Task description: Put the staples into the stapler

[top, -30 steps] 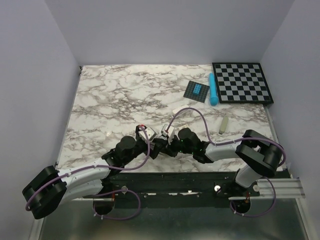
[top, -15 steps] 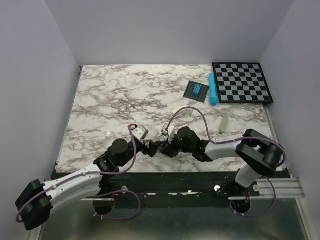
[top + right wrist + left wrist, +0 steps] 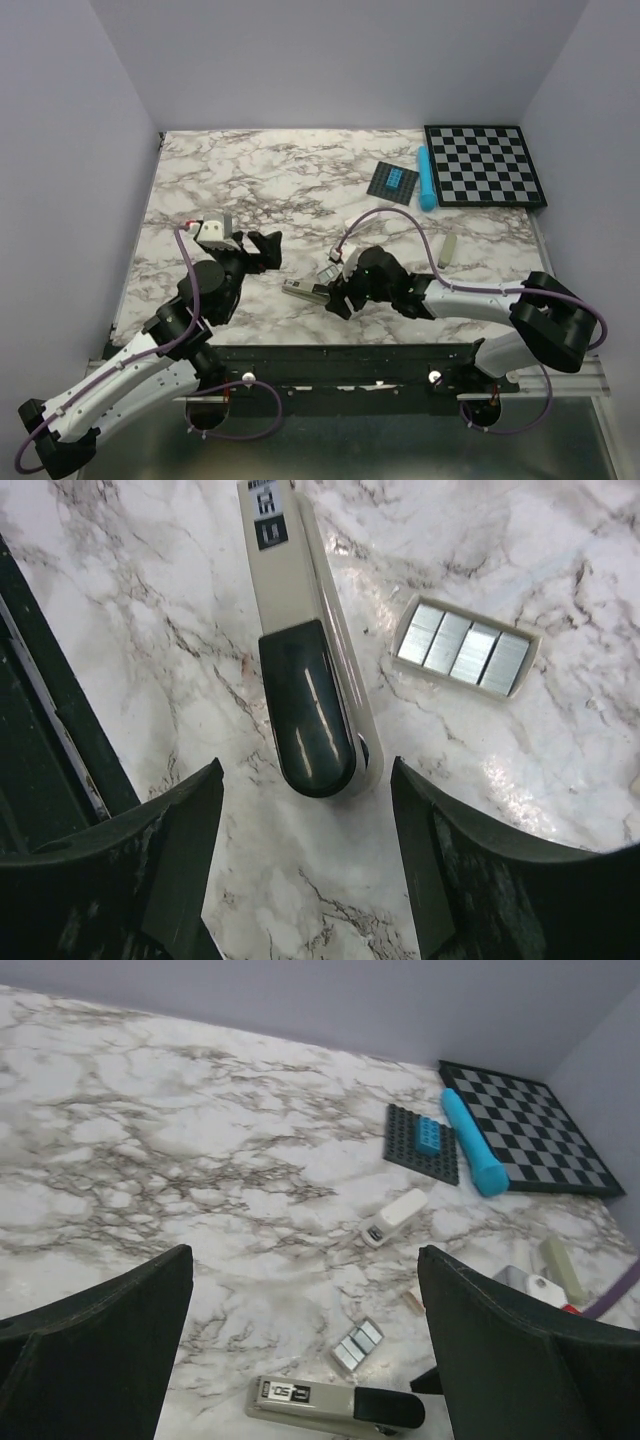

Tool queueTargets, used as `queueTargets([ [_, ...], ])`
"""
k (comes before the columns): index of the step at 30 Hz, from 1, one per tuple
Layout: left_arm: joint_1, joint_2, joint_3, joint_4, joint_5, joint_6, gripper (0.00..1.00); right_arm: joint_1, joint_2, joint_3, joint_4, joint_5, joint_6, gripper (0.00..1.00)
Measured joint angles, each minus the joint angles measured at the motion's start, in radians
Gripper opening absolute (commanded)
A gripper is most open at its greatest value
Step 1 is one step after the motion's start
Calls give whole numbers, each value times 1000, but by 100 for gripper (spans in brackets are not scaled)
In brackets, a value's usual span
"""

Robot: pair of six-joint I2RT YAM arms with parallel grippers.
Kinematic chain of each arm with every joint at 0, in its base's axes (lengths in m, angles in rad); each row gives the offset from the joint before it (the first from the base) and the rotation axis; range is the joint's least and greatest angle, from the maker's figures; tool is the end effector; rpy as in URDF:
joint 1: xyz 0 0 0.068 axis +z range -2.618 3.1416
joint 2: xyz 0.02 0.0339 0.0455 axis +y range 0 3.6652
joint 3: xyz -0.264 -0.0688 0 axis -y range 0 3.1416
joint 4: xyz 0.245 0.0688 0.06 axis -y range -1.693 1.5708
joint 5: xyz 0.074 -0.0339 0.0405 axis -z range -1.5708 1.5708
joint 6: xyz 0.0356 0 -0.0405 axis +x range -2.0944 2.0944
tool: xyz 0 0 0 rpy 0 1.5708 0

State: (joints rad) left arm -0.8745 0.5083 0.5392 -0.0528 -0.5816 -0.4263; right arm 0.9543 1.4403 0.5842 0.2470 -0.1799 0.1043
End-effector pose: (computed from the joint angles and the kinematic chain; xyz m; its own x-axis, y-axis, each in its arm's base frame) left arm 0.1023 -0.0919 0.3073 -0.1322 -0.3806 -0.9153 0.2572 0.8786 -0.4025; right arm 0.1572 0.2329 0.1672 -0.4214 -0.4175 -0.8050 -0.8483 0.4953 0.1872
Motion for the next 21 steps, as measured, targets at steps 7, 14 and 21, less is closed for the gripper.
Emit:
queueTargets([
  [7, 136, 97, 116, -198, -35, -25, 99, 0, -12, 191, -268, 18, -33, 74],
  [14, 217, 106, 183, -295, -32, 24, 99, 0, 68, 365, -472, 46, -89, 70],
  [21, 219, 86, 238, -277, -61, 156, 99, 18, 192, 506, -636, 69, -145, 65],
])
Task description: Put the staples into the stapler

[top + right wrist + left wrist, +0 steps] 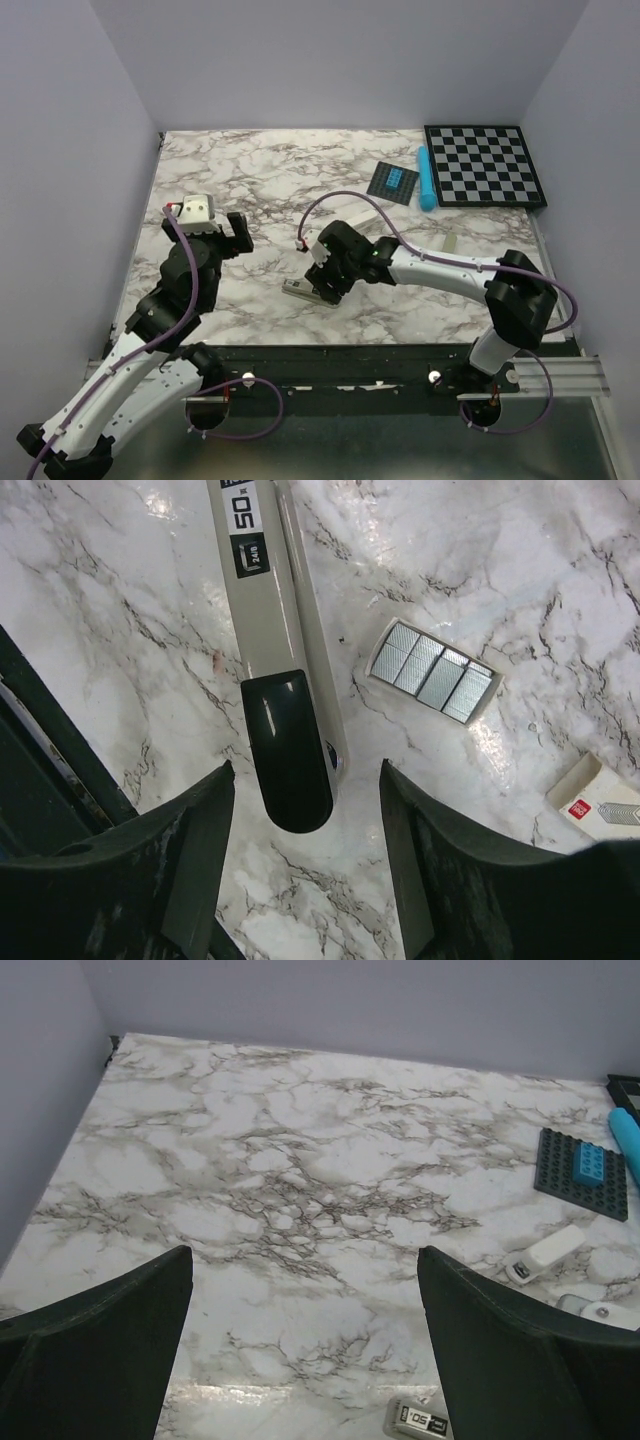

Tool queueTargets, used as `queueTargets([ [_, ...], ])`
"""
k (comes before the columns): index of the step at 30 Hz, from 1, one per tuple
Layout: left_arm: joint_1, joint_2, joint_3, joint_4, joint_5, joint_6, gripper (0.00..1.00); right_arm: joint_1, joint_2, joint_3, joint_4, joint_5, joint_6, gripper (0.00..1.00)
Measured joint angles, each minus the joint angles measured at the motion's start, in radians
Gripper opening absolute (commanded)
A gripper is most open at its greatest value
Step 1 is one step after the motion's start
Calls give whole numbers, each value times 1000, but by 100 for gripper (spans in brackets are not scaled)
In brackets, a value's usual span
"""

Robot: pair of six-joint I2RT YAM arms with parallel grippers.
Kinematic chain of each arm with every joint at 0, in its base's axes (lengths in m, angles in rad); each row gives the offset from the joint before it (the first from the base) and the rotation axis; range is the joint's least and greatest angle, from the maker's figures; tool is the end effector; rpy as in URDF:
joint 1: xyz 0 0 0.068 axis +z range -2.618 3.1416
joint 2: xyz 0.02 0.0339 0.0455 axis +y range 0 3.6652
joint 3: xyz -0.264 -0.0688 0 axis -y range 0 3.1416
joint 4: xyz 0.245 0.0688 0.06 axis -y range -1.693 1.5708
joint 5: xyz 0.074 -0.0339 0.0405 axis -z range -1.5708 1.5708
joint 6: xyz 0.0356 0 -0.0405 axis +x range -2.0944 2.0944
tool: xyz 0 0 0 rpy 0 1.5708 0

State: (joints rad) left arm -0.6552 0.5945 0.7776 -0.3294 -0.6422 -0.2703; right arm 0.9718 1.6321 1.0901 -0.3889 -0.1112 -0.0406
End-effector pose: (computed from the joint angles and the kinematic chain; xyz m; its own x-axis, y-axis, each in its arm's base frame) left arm 0.1182 -0.0639 0.3500 -0.1162 -0.1804 -0.9767 -0.0134 0.9836 -0.1800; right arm 0.1897 0.2850 0.2143 -0.4171 -0.6825 -0.6002 -0.8758 0.4783 0.0647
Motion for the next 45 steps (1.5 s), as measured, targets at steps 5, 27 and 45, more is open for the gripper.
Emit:
queueTargets([
  [5, 4, -36, -23, 40, -36, 69, 99, 27, 68, 75, -85, 23, -24, 59],
  [27, 106, -87, -102, 71, -35, 110, 99, 81, 177, 117, -120, 105, -34, 2],
  [45, 187, -74, -105, 79, 61, 97, 99, 142, 314, 248, -92, 257, 79, 1],
])
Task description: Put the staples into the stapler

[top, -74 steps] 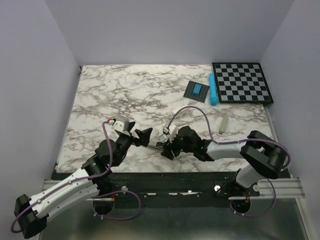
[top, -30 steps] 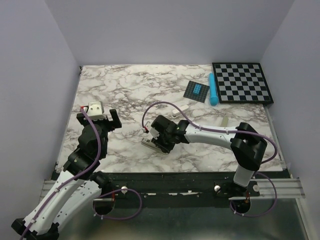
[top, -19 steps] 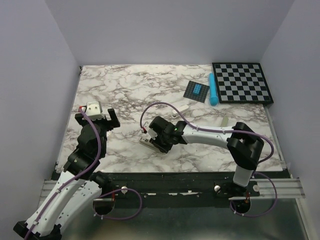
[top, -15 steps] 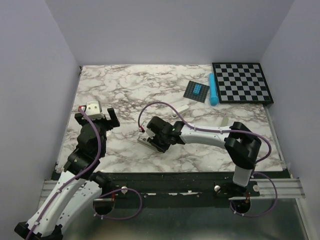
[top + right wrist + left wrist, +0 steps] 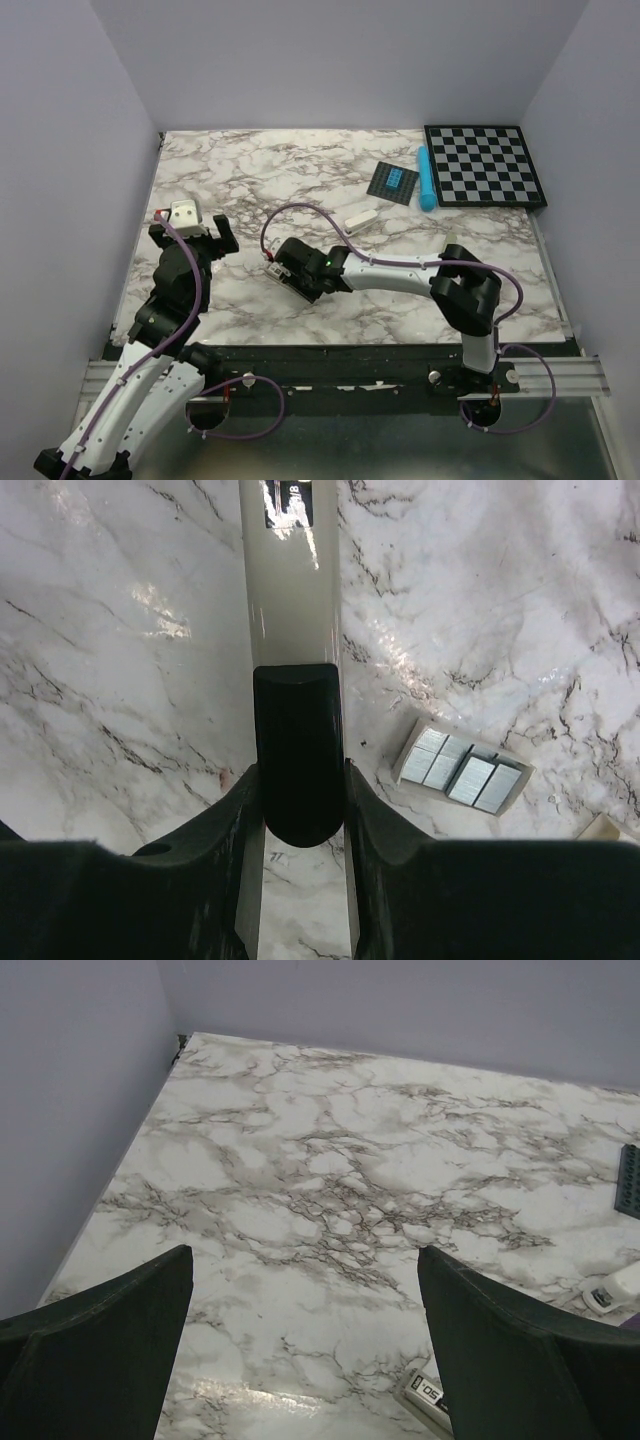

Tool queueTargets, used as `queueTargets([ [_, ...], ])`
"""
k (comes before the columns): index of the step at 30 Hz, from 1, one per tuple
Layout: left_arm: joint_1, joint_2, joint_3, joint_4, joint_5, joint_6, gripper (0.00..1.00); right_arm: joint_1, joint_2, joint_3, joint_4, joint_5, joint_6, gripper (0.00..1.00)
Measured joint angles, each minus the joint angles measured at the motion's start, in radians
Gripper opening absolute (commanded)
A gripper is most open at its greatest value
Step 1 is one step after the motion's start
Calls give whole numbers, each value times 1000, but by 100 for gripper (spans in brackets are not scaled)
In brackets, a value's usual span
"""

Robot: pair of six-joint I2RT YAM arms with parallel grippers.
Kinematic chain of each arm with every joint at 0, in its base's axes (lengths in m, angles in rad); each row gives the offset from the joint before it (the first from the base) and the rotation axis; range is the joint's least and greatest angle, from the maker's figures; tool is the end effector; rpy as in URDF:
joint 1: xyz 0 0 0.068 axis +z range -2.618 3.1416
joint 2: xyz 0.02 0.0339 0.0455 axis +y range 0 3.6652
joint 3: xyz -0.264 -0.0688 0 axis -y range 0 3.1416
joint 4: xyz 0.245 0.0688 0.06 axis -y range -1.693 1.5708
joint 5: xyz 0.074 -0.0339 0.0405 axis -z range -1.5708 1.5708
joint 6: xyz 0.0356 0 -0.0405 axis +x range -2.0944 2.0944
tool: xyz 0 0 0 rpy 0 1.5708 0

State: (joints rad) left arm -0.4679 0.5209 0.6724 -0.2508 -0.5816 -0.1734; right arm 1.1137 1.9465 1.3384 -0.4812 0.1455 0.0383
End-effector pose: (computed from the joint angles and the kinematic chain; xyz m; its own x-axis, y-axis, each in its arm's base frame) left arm 0.1225 -0.0400 0.3309 -0.0680 -0.1272 -0.9895 -0.1246 0.9852 -0.1180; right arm 0.1824 0.3592 0.1716 -0.4237 -0.7757 -0.4677 -0.8426 0.5270 -0.1107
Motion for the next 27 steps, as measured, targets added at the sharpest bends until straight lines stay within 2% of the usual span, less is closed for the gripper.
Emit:
queueTargets([
  [7, 14, 0, 0, 0, 19, -8, 99, 12, 64, 64, -22, 50, 23, 1],
  [17, 30, -8, -2, 0, 31, -12, 99, 13, 31, 60, -5, 50, 33, 1],
  [18, 33, -16, -2, 0, 34, -14, 99, 10, 30, 90, -40, 56, 34, 6],
  [27, 40, -23, -10, 2, 35, -14, 99, -35, 109, 264, -185, 111, 39, 19],
])
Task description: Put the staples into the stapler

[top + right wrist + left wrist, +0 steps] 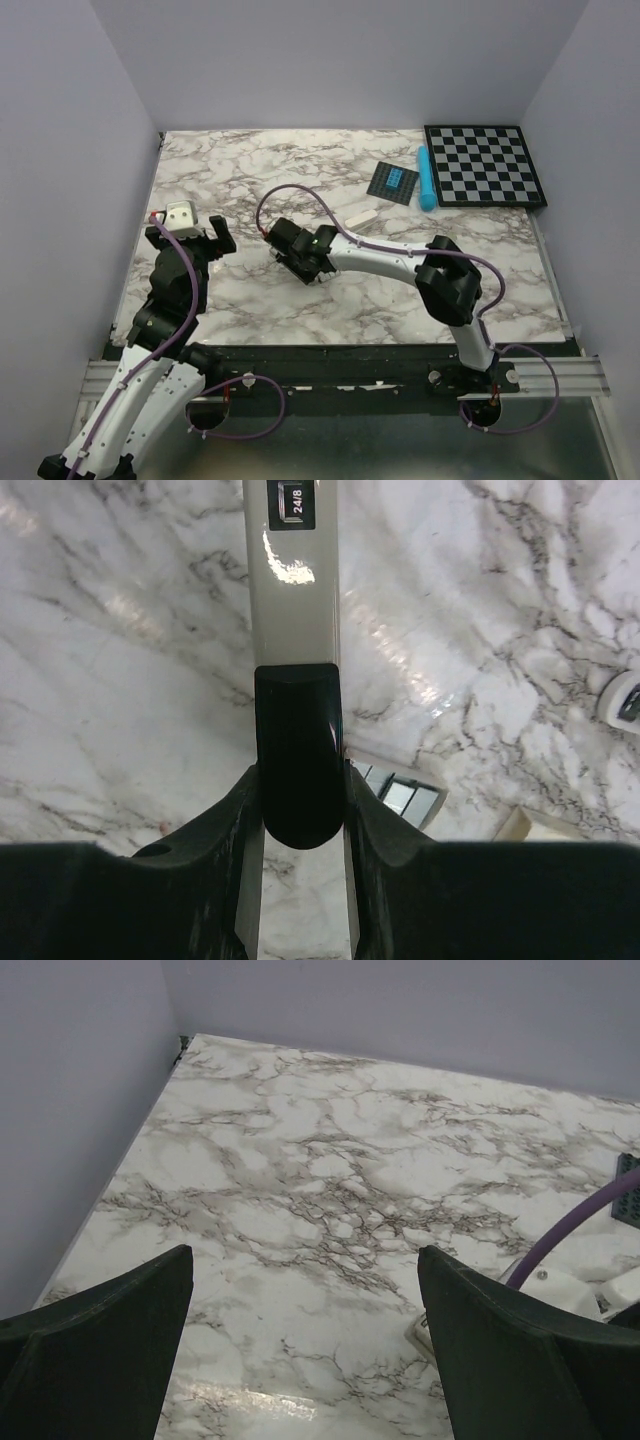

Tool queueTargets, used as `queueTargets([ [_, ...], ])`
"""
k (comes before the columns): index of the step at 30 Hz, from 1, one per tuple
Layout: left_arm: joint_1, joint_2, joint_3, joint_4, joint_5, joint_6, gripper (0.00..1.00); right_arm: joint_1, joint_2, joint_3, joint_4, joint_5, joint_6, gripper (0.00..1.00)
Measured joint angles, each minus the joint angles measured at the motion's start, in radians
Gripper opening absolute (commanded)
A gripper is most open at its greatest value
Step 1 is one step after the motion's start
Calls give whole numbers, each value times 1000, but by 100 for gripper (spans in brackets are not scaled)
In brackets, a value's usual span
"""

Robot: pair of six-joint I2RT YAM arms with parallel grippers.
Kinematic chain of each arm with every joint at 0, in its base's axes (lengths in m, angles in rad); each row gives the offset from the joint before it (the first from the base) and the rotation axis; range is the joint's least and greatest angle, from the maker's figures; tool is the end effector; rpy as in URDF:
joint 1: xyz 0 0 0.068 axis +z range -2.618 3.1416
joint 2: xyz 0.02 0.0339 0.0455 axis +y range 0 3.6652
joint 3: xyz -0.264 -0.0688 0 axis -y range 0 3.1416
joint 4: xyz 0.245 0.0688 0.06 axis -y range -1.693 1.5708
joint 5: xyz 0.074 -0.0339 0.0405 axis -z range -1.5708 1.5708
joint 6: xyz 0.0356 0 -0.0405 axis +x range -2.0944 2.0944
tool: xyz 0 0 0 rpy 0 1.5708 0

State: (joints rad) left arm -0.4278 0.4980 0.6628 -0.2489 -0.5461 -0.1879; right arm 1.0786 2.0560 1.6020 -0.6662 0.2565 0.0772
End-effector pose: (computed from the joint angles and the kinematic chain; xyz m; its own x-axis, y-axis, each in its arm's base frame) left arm 0.1205 -0.0346 0.3302 -0.0534 -0.1511 -0.9871 -0.1286 0.9813 -0.1433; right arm 0.2144 0.3807 0.1959 -0.4858 -0.7482 -0.4518 -0.7651 0.6140 -0.1941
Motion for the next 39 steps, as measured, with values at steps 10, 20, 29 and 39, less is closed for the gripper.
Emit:
queueTargets([
  [10, 13, -1, -2, 1, 9, -2, 99, -127, 177, 279, -58, 40, -7, 28],
  [20, 22, 0, -4, 1, 15, -7, 99, -248, 262, 449, -47, 42, -3, 76],
  [29, 32, 4, -4, 1, 26, -18, 99, -295, -108, 128, 49, 81, 68, 100],
  [39, 53, 6, -4, 1, 39, -31, 99, -415, -220, -3, 92, 158, 293, 100],
])
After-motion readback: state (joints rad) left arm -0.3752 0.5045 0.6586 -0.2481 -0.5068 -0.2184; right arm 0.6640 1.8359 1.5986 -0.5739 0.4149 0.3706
